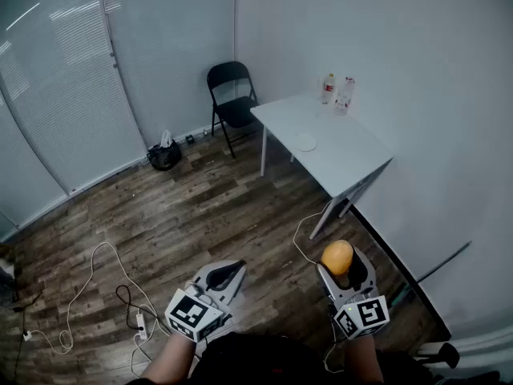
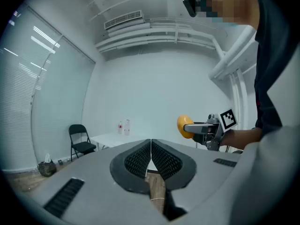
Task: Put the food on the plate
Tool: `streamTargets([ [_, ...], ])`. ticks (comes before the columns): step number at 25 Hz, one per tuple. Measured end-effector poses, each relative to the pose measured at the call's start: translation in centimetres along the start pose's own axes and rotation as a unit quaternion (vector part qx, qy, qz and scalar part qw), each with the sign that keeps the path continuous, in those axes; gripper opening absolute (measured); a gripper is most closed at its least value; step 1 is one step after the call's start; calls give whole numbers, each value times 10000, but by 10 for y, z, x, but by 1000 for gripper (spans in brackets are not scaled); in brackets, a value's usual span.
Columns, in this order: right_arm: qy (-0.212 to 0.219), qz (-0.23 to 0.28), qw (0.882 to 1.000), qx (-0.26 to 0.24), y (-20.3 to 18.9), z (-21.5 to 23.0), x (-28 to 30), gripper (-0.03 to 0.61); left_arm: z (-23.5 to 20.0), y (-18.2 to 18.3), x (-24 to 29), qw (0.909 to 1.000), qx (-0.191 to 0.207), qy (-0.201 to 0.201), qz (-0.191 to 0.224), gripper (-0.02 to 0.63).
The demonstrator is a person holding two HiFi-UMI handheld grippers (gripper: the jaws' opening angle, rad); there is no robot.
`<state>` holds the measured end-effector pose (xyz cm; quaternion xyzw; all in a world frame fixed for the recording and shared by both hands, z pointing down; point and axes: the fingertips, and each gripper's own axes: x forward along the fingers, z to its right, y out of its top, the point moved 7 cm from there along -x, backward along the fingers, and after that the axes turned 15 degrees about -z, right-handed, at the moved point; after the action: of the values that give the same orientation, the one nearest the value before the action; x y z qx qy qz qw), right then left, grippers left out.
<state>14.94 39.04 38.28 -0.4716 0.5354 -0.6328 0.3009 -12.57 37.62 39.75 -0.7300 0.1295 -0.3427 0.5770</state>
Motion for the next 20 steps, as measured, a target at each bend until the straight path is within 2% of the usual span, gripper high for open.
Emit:
streamTargets([
  [4,4,-13,10000,-68,-2,2,-1,368,0,-5,6,9999,113,-22,24,23],
  [13,-47,-92,9999,-114,-5,4,-6,368,2,-8,9,10000,8,-87,20,23],
  [20,-89,-195,9997,-65,-4,-12,7,368,-14,-19,-6,9999,-80,-112,4,23],
])
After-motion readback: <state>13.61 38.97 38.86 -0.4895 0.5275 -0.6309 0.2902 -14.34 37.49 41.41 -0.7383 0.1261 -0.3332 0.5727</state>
